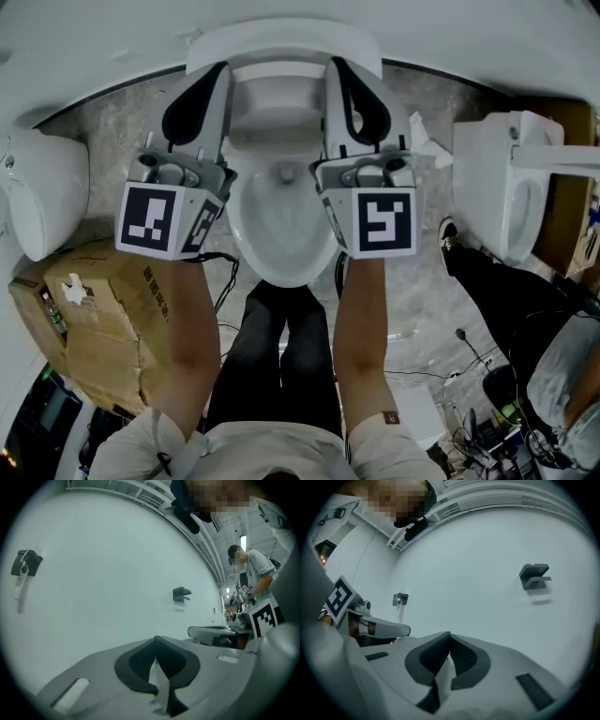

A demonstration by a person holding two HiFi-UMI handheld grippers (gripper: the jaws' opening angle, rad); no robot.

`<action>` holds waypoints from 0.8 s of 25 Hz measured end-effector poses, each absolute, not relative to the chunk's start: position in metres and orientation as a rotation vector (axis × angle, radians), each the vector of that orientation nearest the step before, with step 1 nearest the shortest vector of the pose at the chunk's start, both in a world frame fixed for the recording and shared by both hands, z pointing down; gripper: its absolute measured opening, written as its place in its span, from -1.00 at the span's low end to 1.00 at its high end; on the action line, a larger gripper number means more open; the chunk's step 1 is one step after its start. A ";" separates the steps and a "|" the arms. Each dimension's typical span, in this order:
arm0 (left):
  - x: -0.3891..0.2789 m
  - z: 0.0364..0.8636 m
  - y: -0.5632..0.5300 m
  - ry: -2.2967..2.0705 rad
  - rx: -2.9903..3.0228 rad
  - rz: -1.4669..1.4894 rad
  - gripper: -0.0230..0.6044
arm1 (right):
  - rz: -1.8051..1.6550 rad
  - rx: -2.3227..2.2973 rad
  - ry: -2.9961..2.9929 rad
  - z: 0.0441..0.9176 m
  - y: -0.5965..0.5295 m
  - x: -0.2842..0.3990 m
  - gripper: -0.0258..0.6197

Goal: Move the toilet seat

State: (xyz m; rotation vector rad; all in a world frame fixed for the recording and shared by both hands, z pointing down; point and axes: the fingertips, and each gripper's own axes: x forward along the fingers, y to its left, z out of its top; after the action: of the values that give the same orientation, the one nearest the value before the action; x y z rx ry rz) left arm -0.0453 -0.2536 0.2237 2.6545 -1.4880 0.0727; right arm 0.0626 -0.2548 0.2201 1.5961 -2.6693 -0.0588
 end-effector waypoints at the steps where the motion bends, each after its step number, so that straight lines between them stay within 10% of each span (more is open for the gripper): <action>1: -0.045 0.224 -0.253 -1.488 2.655 0.074 -0.95 | -0.064 1.596 -2.671 0.220 -0.255 0.062 -0.92; 20: -0.045 0.228 -0.265 -1.497 2.663 0.086 -0.95 | -0.092 1.604 -2.667 0.222 -0.269 0.063 -0.92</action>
State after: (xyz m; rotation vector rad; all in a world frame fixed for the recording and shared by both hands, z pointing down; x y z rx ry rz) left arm -0.0452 -0.2651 0.2285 2.6631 -1.4966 0.0861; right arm 0.0634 -0.2687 0.2221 1.6040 -2.6671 -0.0915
